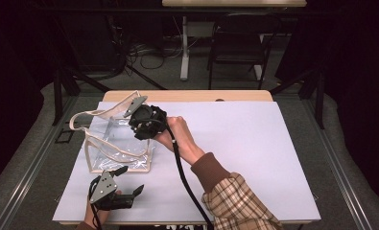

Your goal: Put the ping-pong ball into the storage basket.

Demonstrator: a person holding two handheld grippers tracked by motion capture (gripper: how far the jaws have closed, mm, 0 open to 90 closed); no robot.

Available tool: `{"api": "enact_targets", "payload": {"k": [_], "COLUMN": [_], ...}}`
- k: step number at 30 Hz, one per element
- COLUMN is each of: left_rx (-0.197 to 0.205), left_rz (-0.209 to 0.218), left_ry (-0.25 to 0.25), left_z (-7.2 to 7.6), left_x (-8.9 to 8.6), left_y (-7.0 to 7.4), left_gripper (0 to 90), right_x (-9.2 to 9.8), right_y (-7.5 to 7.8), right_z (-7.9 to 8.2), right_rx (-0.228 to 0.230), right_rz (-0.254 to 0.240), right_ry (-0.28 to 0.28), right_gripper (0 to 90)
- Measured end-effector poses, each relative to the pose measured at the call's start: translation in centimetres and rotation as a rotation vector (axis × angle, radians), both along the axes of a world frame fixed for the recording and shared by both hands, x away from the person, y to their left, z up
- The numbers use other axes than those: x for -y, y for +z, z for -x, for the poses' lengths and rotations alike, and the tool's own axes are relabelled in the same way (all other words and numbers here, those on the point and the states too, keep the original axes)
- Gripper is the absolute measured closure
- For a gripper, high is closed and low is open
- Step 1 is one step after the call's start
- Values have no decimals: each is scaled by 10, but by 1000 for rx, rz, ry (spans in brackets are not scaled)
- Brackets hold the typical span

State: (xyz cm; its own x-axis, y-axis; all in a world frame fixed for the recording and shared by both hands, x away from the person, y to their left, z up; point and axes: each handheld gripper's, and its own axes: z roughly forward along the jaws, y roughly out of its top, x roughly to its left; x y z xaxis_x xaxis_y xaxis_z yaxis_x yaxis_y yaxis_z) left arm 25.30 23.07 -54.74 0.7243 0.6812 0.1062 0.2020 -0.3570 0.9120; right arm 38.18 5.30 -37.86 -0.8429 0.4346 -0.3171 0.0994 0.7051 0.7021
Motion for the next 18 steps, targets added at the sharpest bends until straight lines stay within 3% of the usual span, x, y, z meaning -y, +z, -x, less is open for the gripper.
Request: {"api": "enact_targets", "payload": {"k": [18], "left_rx": [0], "left_rz": [2], "left_ry": [0], "left_z": [0], "left_x": [0], "left_y": [0], "left_gripper": [160], "right_x": [-12], "right_y": [-8], "right_z": [1], "right_rx": [-26], "right_rz": [29], "right_ry": [14], "right_gripper": [508]}}
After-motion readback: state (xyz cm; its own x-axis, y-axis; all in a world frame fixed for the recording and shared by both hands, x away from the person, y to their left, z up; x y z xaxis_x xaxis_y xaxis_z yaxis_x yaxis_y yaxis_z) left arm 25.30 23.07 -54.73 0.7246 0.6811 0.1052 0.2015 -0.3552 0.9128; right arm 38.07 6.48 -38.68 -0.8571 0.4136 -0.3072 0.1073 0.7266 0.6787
